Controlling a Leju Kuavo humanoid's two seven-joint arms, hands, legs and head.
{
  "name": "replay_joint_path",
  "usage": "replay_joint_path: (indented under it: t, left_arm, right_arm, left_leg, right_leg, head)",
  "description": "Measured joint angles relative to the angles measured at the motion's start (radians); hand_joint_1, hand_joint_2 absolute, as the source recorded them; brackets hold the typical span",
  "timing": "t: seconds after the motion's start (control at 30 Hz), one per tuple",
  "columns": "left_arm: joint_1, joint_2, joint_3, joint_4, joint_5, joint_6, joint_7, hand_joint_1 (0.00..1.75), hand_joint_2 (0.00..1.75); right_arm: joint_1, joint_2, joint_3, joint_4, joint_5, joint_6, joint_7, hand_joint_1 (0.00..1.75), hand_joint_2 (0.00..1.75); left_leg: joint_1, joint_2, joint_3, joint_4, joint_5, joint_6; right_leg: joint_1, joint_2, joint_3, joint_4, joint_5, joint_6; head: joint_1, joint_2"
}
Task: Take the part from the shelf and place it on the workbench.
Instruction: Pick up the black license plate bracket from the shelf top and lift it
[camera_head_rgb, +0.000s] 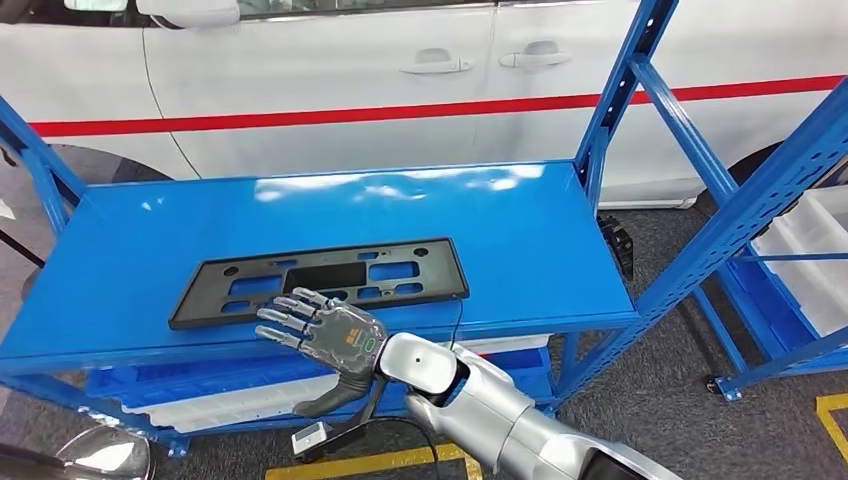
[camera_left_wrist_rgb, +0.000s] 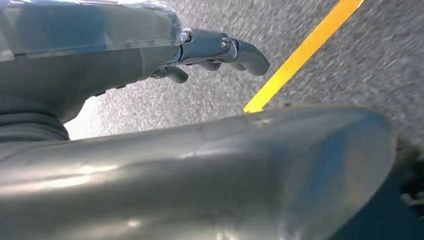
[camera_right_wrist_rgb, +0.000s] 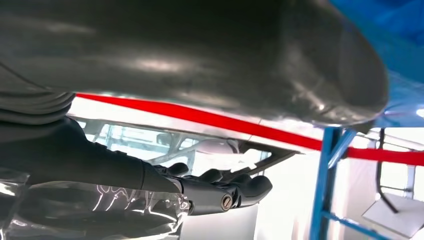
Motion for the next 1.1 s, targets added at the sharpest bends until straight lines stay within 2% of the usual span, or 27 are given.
replay_joint_path:
  t: [0.07, 0.13, 0.17, 0.2, 0.3, 0.33, 0.37, 0.4, 0.43, 0.47, 0.5, 0.53, 0.6, 0.67, 0.73, 0.8, 0.83, 0.87, 0.9, 0.97, 1.0, 1.03, 1.1]
  left_arm:
    - [-0.003, -0.002, 0.0, 0.001, 0.0, 0.001, 0.001, 0.0, 0.0]
    - [-0.005, -0.001, 0.0, 0.001, 0.001, 0.002, 0.001, 0.0, 0.0]
    - [-0.006, -0.001, 0.0, 0.001, 0.002, 0.002, -0.001, 0.0, 0.0]
    - [-0.007, -0.001, 0.0, 0.001, 0.003, 0.002, -0.004, 0.0, 0.0]
    - [-0.006, -0.001, 0.0, 0.001, 0.008, 0.002, -0.011, 0.0, 0.0]
    - [-0.004, 0.0, 0.0, 0.001, 0.009, 0.002, -0.012, 0.0, 0.0]
    - [-0.002, 0.0, 0.0, 0.001, 0.009, 0.002, -0.014, 0.0, 0.0]
    - [0.0, 0.001, 0.0, 0.001, 0.01, 0.002, -0.015, 0.0, 0.0]
    - [0.001, 0.002, 0.001, 0.001, 0.01, 0.002, -0.016, 0.0, 0.0]
    - [0.001, 0.003, 0.001, 0.001, 0.01, 0.002, -0.017, 0.0, 0.0]
    - [0.0, 0.003, 0.001, 0.001, 0.01, 0.002, -0.019, 0.0, 0.0]
    - [-0.001, 0.003, 0.001, 0.001, 0.01, 0.002, -0.021, 0.0, 0.0]
    - [0.0, 0.004, 0.001, 0.001, 0.01, 0.002, -0.024, 0.0, 0.0]
    - [0.002, 0.004, 0.001, 0.001, 0.01, 0.002, -0.024, 0.0, 0.0]
    - [0.0, 0.004, 0.001, 0.001, 0.01, 0.002, -0.025, 0.0, 0.0]
    - [-0.001, 0.004, 0.001, 0.001, 0.01, 0.002, -0.025, 0.0, 0.0]
    - [-0.001, 0.004, 0.001, 0.001, 0.01, 0.003, -0.025, 0.0, 0.0]
    - [-0.001, 0.005, 0.001, 0.001, 0.01, 0.003, -0.025, 0.0, 0.0]
    - [-0.001, 0.005, 0.001, 0.001, 0.01, 0.003, -0.025, 0.0, 0.0]
    - [-0.001, 0.004, 0.001, 0.001, 0.01, 0.003, -0.025, 0.0, 0.0]
    - [-0.001, 0.004, 0.001, 0.001, 0.01, 0.003, -0.025, 0.0, 0.0]
    - [-0.002, 0.004, 0.001, 0.001, 0.01, 0.003, -0.025, 0.0, 0.0]
    - [-0.003, 0.003, 0.001, 0.001, 0.01, 0.003, -0.025, 0.0, 0.0]
  right_arm:
    - [-0.007, 0.01, 0.001, 0.022, -0.01, -0.006, 0.005, 0.0, 0.0]
    - [-0.014, 0.024, 0.001, 0.045, -0.021, -0.013, 0.008, 0.0, 0.0]
    - [-0.019, 0.031, 0.001, 0.057, -0.025, -0.016, 0.009, 0.0, 0.0]
    - [-0.026, 0.038, 0.0, 0.07, -0.028, -0.019, 0.011, 0.0, 0.44]
    - [-0.043, 0.054, 0.0, 0.12, -0.028, -0.025, 0.03, 0.0, 1.75]
    - [-0.047, 0.058, -0.001, 0.14, -0.024, -0.029, 0.04, 0.0, 1.75]
    - [-0.05, 0.062, -0.002, 0.16, -0.017, -0.036, 0.052, 0.0, 1.75]
    - [-0.055, 0.066, -0.005, 0.18, -0.008, -0.044, 0.063, 0.0, 1.75]
    - [-0.06, 0.07, -0.008, 0.2, 0.001, -0.052, 0.073, 0.0, 1.75]
    - [-0.065, 0.073, -0.012, 0.218, 0.009, -0.059, 0.082, 0.0, 1.75]
    - [-0.071, 0.076, -0.017, 0.234, 0.016, -0.065, 0.089, 0.0, 1.75]
    - [-0.075, 0.079, -0.02, 0.249, 0.022, -0.068, 0.094, 0.0, 1.75]
    - [-0.083, 0.081, -0.025, 0.273, 0.039, -0.075, 0.105, 0.0, 1.75]
    - [-0.09, 0.083, -0.027, 0.294, 0.08, -0.08, 0.133, 0.0, 1.75]
    - [-0.098, 0.084, -0.027, 0.316, 0.143, -0.087, 0.174, 0.0, 1.75]
    - [-0.101, 0.083, -0.027, 0.336, 0.189, -0.094, 0.202, 0.0, 1.75]
    - [-0.102, 0.083, -0.027, 0.343, 0.199, -0.098, 0.208, 0.0, 1.75]
    - [-0.104, 0.083, -0.027, 0.349, 0.203, -0.1, 0.211, 0.0, 1.75]
    - [-0.107, 0.084, -0.027, 0.353, 0.205, -0.101, 0.213, 0.0, 1.75]
    - [-0.114, 0.084, -0.026, 0.36, 0.207, -0.102, 0.215, 0.0, 1.75]
    - [-0.117, 0.085, -0.026, 0.363, 0.208, -0.103, 0.215, 0.0, 1.75]
    - [-0.119, 0.086, -0.026, 0.365, 0.208, -0.103, 0.216, 0.0, 1.75]
    - [-0.122, 0.088, -0.026, 0.37, 0.214, -0.103, 0.22, 0.0, 1.75]
  left_leg:
    - [-0.001, 0.001, 0.006, 0.0, -0.004, -0.012]
    - [-0.001, 0.002, 0.012, 0.01, -0.008, -0.024]
    - [-0.001, 0.003, 0.005, 0.032, -0.014, -0.028]
    - [0.0, 0.003, -0.015, 0.072, -0.029, -0.032]
    - [0.004, 0.003, -0.128, 0.247, -0.094, -0.045]
    - [0.006, 0.004, -0.156, 0.274, -0.098, -0.048]
    - [0.007, 0.004, -0.166, 0.265, -0.079, -0.05]
    - [0.008, 0.004, -0.159, 0.221, -0.04, -0.051]
    - [0.009, 0.004, -0.14, 0.152, 0.011, -0.051]
    - [0.009, 0.005, -0.12, 0.089, 0.046, -0.049]
    - [0.006, 0.006, -0.105, 0.041, 0.065, -0.043]
    - [0.004, 0.006, -0.098, 0.016, 0.074, -0.036]
    - [0.001, 0.006, -0.096, 0.01, 0.072, -0.018]
    - [0.004, 0.006, -0.092, 0.006, 0.079, -0.007]
    - [0.005, 0.007, -0.09, 0.003, 0.08, 0.003]
    - [0.003, 0.007, -0.089, 0.003, 0.077, 0.008]
    - [0.002, 0.007, -0.088, 0.003, 0.076, 0.009]
    - [0.001, 0.007, -0.086, 0.004, 0.074, 0.01]
    - [0.0, 0.006, -0.082, 0.004, 0.072, 0.009]
    - [-0.002, 0.004, -0.074, 0.004, 0.066, 0.006]
    - [-0.004, 0.003, -0.072, 0.005, 0.064, 0.003]
    - [-0.006, 0.003, -0.07, 0.005, 0.062, -0.002]
    - [-0.008, 0.003, -0.068, 0.004, 0.059, -0.012]
  right_leg:
    - [0.005, 0.001, 0.008, -0.03, -0.003, -0.008]
    - [0.001, 0.005, 0.024, -0.043, -0.001, -0.016]
    - [-0.002, 0.005, 0.034, -0.046, -0.004, -0.021]
    - [-0.004, 0.006, 0.043, -0.049, -0.007, -0.026]
    - [-0.005, 0.005, 0.055, -0.05, -0.02, -0.032]
    - [-0.005, 0.006, 0.06, -0.05, -0.024, -0.032]
    - [-0.005, 0.007, 0.065, -0.049, -0.029, -0.031]
    - [-0.006, 0.008, 0.072, -0.049, -0.034, -0.029]
    - [-0.006, 0.009, 0.079, -0.048, -0.04, -0.025]
    - [-0.006, 0.009, 0.086, -0.046, -0.045, -0.021]
    - [-0.005, 0.009, 0.088, -0.044, -0.049, -0.016]
    - [-0.004, 0.009, 0.088, -0.043, -0.053, -0.011]
    - [-0.002, 0.008, 0.086, -0.041, -0.057, 0.001]
    - [-0.004, 0.007, 0.081, -0.025, -0.072, 0.011]
    - [-0.006, 0.005, 0.039, 0.062, -0.12, 0.018]
    - [-0.007, 0.004, -0.035, 0.199, -0.175, 0.023]
    - [-0.007, 0.004, -0.061, 0.242, -0.182, 0.023]
    - [-0.007, 0.003, -0.07, 0.249, -0.169, 0.022]
    - [-0.007, 0.003, -0.057, 0.212, -0.138, 0.019]
    - [-0.004, 0.003, 0.009, 0.07, -0.066, 0.007]
    - [-0.002, 0.002, 0.037, 0.011, -0.045, 0.002]
    - [0.001, 0.002, 0.054, -0.024, -0.036, -0.003]
    - [0.003, 0.003, 0.058, -0.037, -0.036, -0.007]
  head:
    - [0.001, 0.0]
    - [0.001, 0.0]
    - [0.001, 0.0]
    - [0.001, 0.0]
    - [0.001, 0.0]
    - [0.001, 0.0]
    - [0.001, 0.0]
    - [0.001, 0.0]
    - [0.001, 0.0]
    - [0.001, 0.0]
    - [0.001, 0.0]
    - [0.001, 0.0]
    - [0.001, 0.0]
    - [0.001, 0.0]
    - [0.001, 0.0]
    - [0.001, 0.0]
    - [0.001, 0.0]
    - [0.001, 0.0]
    - [0.001, 0.0]
    - [0.001, 0.0]
    - [0.001, 0.0]
    - [0.001, 0.0]
    - [0.001, 0.0]
